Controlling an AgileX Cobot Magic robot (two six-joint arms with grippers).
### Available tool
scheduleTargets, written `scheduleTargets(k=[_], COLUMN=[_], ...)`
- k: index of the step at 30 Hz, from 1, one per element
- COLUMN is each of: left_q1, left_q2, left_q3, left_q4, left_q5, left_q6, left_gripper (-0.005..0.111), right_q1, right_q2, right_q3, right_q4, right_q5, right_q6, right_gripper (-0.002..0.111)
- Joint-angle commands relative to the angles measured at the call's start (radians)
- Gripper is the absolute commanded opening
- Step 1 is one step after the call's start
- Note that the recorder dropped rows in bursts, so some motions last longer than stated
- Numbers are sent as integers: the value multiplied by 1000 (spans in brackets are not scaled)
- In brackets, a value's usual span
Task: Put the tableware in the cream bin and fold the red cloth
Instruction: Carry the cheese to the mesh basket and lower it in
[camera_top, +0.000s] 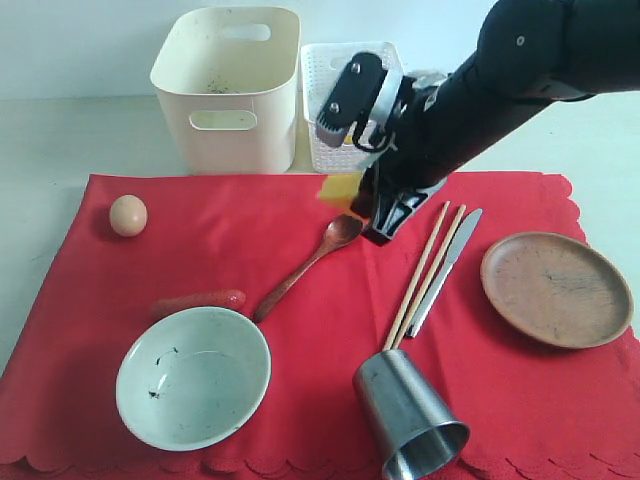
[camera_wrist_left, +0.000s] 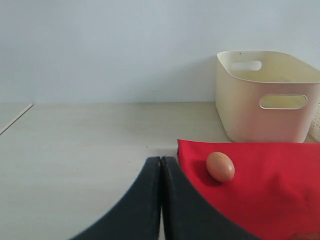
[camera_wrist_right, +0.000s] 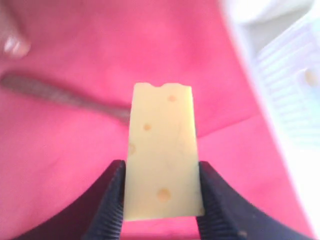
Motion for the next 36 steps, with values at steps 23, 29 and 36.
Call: scheduleTargets(k=[23, 29, 36], left_q1=[2, 2, 2], left_q2=[-5, -5, -5], left_q3=[3, 3, 3], left_q4=[0, 0, 0], left_q5=[-4, -4, -4], left_q6=[-6, -6, -6], left_gripper=[2, 2, 2], right_q1=[-47, -105, -154], right_q2=[189, 284, 390], right_q3=[-170, -305, -440], right_q4=[64, 64, 86], right_q5=[-623, -491, -338], right_q6=[70, 130, 157], right_gripper=[0, 0, 0])
